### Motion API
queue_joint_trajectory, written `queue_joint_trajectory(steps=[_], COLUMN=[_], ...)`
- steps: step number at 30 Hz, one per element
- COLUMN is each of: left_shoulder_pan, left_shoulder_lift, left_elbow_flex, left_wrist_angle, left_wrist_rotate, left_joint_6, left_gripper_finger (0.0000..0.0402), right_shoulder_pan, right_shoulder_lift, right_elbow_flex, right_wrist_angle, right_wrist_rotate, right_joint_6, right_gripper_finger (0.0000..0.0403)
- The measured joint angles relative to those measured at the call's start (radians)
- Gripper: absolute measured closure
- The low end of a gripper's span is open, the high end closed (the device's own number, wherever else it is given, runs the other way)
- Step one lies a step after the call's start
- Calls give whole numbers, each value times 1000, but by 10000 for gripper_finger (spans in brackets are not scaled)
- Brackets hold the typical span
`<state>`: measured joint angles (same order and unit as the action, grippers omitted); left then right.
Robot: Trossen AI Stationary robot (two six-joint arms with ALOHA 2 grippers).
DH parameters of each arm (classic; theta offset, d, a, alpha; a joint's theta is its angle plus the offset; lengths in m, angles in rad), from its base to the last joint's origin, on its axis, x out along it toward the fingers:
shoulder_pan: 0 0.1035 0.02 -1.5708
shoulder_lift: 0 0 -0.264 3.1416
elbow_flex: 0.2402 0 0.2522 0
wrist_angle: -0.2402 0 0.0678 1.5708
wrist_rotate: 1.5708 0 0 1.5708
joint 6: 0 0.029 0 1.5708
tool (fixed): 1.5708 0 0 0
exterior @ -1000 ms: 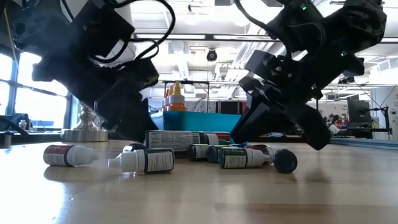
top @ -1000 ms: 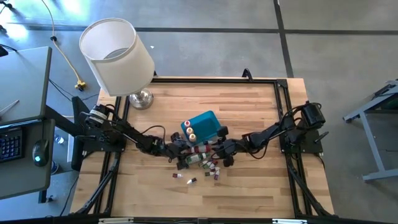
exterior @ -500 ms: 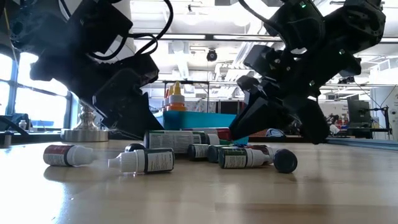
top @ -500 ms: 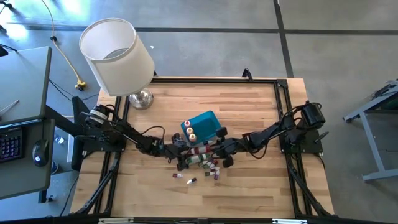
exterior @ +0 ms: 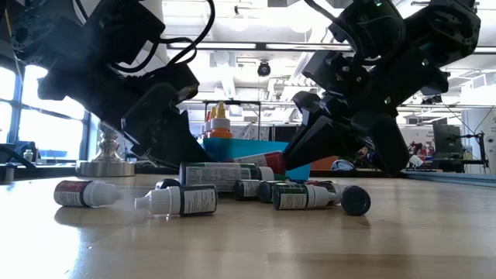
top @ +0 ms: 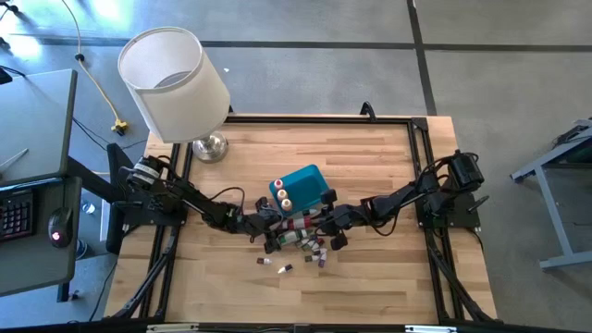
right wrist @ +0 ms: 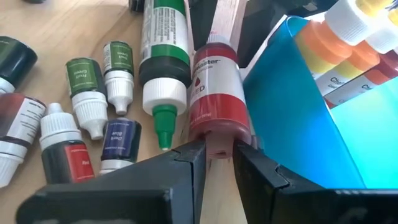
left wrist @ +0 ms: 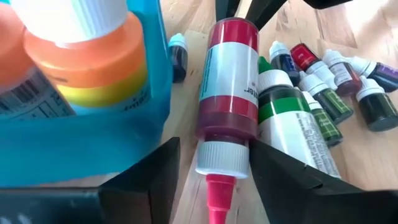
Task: Pick & Place food coloring
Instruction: Put the large red food coloring bottle into the bin
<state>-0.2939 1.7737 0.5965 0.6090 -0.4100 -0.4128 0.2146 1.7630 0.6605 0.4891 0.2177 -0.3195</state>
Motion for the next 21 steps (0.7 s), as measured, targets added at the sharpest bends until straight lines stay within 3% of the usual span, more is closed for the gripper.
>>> queue_joint_trajectory(steps=[4, 12, 21], left_shoulder_pan=[0, 0, -1], left_shoulder_lift=[0, 0, -17], left_elbow_flex=[1, 2, 3], left_wrist_angle=[0, -9, -42], left_wrist_rotate=[6, 38, 39], left_joint_6=[17, 16, -9], left_gripper_finger=[217, 277, 293], right_shoulder_pan=[0, 0, 38], right_shoulder_lift=[0, 0, -61], right_elbow_flex=[0, 2, 2], right_wrist_angle=[-1, -5, -151], right_wrist_rotate=[0, 3, 113], right_joint_6=[0, 0, -56], right_gripper_finger=[329, 329, 329])
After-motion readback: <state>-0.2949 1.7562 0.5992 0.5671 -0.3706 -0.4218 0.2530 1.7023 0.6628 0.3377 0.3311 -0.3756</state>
